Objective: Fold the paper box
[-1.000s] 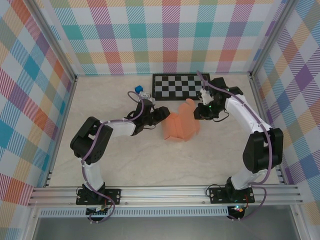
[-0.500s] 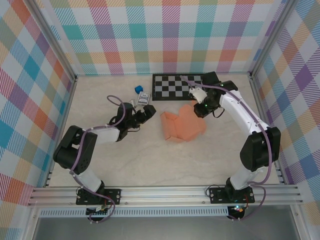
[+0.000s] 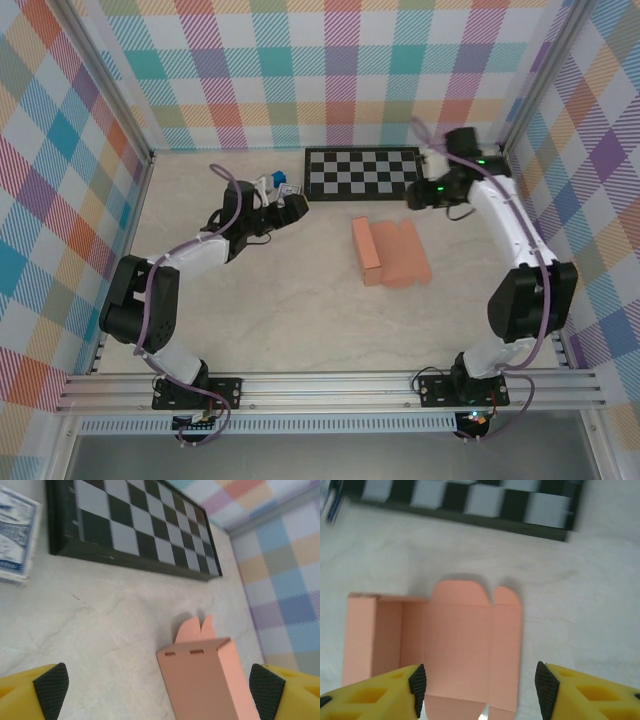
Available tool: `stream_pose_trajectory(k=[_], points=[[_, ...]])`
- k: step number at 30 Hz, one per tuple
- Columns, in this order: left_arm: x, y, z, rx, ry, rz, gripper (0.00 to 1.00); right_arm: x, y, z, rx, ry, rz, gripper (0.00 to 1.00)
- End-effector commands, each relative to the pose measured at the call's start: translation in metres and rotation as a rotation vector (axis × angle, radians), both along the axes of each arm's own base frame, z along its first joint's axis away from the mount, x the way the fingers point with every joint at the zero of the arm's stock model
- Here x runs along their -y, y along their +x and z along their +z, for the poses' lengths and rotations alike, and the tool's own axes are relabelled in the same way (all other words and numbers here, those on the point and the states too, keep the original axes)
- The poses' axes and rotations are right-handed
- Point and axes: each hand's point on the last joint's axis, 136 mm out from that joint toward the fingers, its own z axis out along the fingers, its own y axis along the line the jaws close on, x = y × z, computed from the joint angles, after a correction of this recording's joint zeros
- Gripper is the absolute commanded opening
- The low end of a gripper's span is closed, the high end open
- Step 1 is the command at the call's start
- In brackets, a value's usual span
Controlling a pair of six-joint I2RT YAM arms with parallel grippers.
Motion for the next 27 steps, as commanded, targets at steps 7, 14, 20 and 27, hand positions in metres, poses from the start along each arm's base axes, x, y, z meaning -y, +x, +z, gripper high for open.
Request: stream_pose_trajectory(k=[7,14,20,27], points=[[0.04,0.006,-0.007,-0.074,0.173,-0.113,0.93,-0.075,-0.033,-0.014,-0.2,0.486,0.065,0.58],[-0.009,0.021,-0.018,-0.105,0.22,0.035,0.93,-0.118,-0.043,-0.047,-0.29,0.39,0.176,0.66],[-0.034,0.016,-0.021,-0.118,0.24,0.092,0.93,-0.138,-0.039,-0.074,-0.356,0.298,0.231,0.59],[-0.05,0.01,-0.026,-0.13,0.246,0.118,0.93,-0.157,-0.05,-0.084,-0.406,0.256,0.307,0.44]])
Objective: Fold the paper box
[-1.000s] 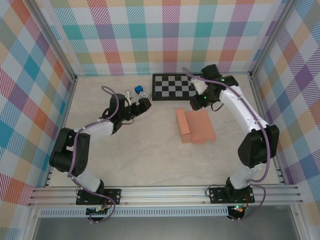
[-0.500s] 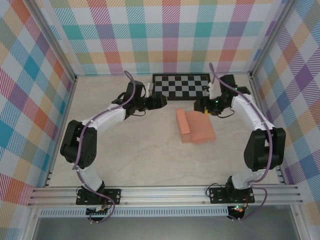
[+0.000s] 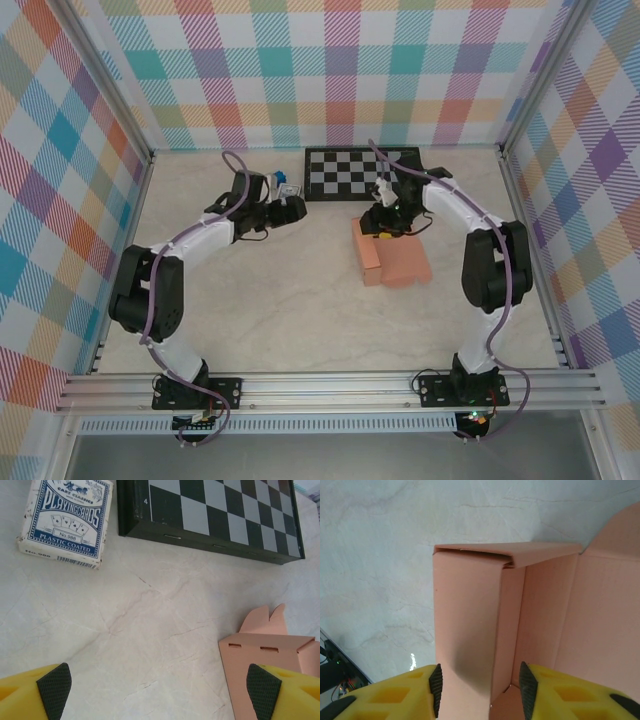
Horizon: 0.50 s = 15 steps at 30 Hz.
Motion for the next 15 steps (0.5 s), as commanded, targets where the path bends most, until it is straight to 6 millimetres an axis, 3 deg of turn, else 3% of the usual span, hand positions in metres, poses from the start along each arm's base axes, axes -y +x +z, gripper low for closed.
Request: stream_pose_trajectory(k=[1,8,15], points=[[-0.015,-0.003,0.008,0.019,0.007,0.028,0.93,-0.01,-0.01,0.005,-0.004,-0.023,0.067,0.41],[-0.034,0.001,0.008,0.023,-0.007,0.075,0.93,-0.023,-0.025,-0.004,-0.005,-0.086,0.154,0.26],[-0.055,0.004,0.008,0.025,-0.039,0.133,0.92,-0.043,-0.045,-0.01,0.059,-0.221,0.329,0.22]])
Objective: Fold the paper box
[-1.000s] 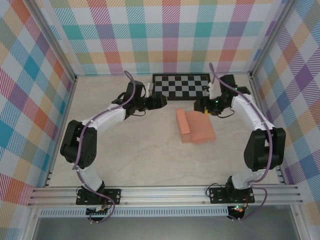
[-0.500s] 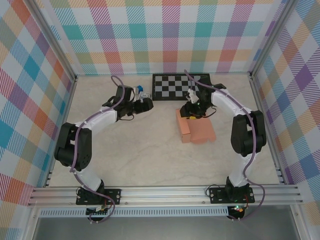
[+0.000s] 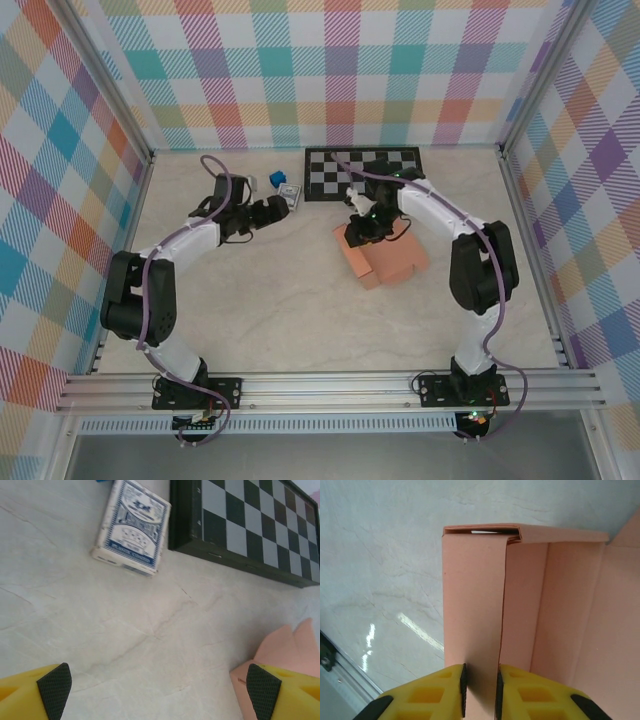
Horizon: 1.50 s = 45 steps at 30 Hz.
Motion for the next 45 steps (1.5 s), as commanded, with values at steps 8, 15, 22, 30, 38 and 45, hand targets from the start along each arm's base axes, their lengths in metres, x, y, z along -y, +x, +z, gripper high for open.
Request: stream_pose_trajectory(k=[8,15,22,30,38,45], points=[[-0.029,-0.001,0.006,0.037,-0.051,0.087,0.92,-0.015,-0.047,-0.035,0.127,-0.321,0.389,0.21],[-0.009,-0.009,-0.003,0.06,-0.111,0.018,0.87,-0.004,-0.075,-0.045,0.265,-0.428,0.552,0.45],[0.043,-0.026,0.01,0.186,-0.155,-0.174,0.81,-0.006,-0.083,0.032,0.53,-0.149,0.362,0.59],[0.075,-0.037,0.008,0.166,-0.196,-0.249,0.75,0.057,-0.066,0.118,0.577,0.447,-0.231,0.69],[0.083,-0.057,0.006,-0.144,-0.353,-0.228,0.78,0.152,-0.006,0.1,0.111,0.649,-0.71,0.86],[0.105,-0.053,0.014,-0.383,-0.462,-0.274,0.9,0.148,0.016,0.076,-0.133,0.768,-0.705,0.89]])
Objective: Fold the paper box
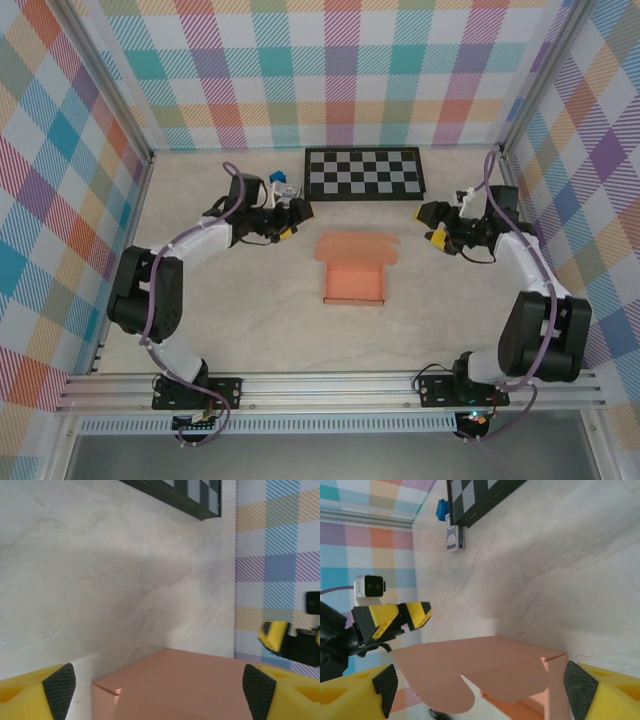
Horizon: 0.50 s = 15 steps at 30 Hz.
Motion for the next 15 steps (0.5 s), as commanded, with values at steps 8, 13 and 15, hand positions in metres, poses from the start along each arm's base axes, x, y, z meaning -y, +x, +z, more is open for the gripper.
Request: stream_pose_trajectory(k=[8,13,15], points=[[0.041,-0.026,-0.021,-0.353,-0.147,-0.057,0.91,-0.039,-0.01,-0.007,-0.136,0.24,0.106,0.89],[0.045,-0.033,-0.027,-0.388,-0.142,-0.051,0.91,-0.053,-0.018,-0.019,-0.181,0.265,0.121,0.89],[0.046,-0.032,-0.027,-0.398,-0.152,-0.043,0.91,-0.058,-0.02,-0.022,-0.191,0.262,0.124,0.89]])
